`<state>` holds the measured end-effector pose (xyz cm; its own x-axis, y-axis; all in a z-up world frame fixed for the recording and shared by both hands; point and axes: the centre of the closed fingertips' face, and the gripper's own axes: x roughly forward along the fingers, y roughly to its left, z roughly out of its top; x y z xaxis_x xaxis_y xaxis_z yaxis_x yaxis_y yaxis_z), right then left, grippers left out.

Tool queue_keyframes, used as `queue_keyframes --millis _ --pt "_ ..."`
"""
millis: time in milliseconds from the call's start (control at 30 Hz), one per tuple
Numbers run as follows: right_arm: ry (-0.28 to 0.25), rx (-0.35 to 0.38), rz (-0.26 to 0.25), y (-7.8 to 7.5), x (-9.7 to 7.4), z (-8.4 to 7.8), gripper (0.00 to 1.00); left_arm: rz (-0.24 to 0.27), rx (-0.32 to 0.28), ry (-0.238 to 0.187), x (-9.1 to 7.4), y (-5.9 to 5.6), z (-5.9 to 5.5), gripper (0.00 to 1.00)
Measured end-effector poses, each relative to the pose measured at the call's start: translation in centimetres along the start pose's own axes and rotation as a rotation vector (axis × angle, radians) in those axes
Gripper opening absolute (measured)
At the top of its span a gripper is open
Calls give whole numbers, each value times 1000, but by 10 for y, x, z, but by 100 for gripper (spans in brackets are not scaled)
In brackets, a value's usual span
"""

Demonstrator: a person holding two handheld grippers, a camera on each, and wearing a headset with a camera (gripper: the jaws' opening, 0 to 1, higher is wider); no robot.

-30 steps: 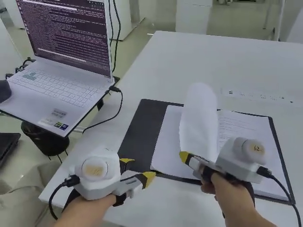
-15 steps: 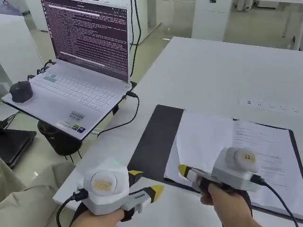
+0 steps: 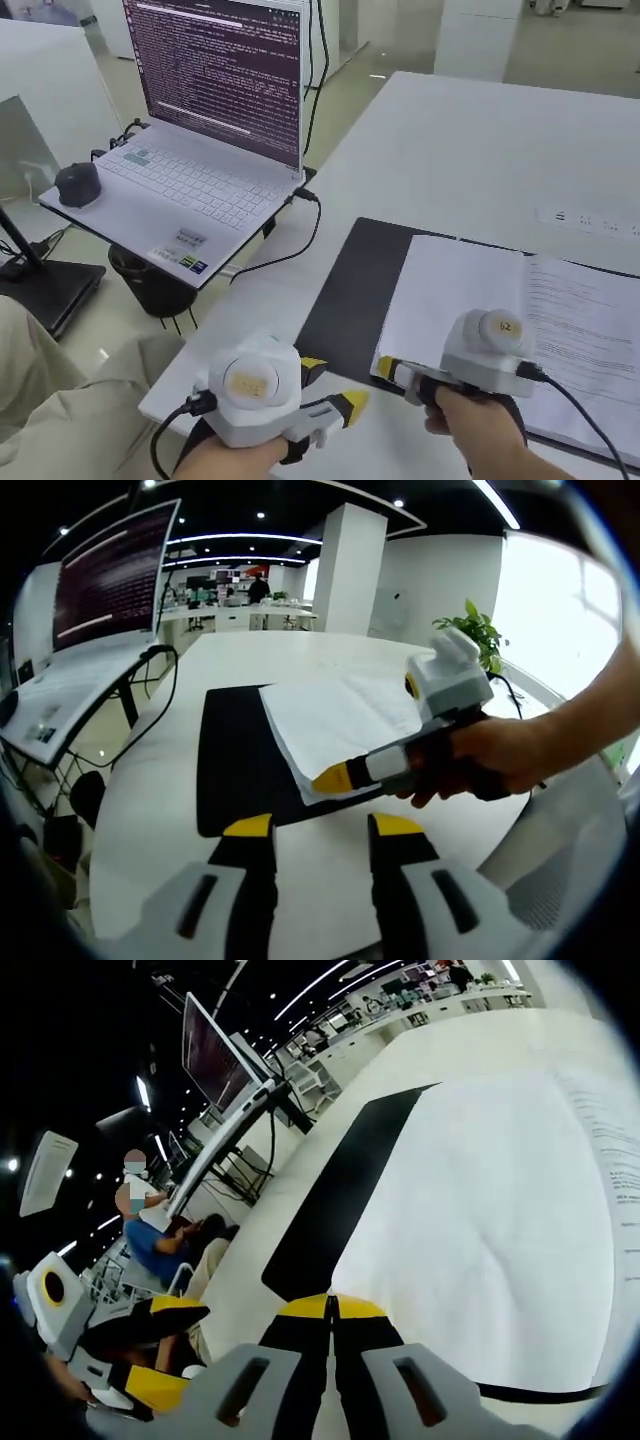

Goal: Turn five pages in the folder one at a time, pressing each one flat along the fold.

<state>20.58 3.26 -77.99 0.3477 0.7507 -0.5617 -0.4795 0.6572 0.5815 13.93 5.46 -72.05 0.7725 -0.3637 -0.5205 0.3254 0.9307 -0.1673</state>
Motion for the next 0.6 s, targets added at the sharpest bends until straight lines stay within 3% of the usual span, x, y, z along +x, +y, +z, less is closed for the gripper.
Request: queue_keyframes --millis 233,367,533,600 --pt "11 14 6 -2 3 -4 0 8 6 14 0 4 -4 35" --pt "-13 -19 46 2 0 -2 1 8 16 22 1 4 -5 35" --pt "-70 17 124 10 -12 7 20 -7 41 38 10 -1 -4 35" --pt "-83 27 143 10 -17 10 20 -19 55 40 15 -6 -1 34"
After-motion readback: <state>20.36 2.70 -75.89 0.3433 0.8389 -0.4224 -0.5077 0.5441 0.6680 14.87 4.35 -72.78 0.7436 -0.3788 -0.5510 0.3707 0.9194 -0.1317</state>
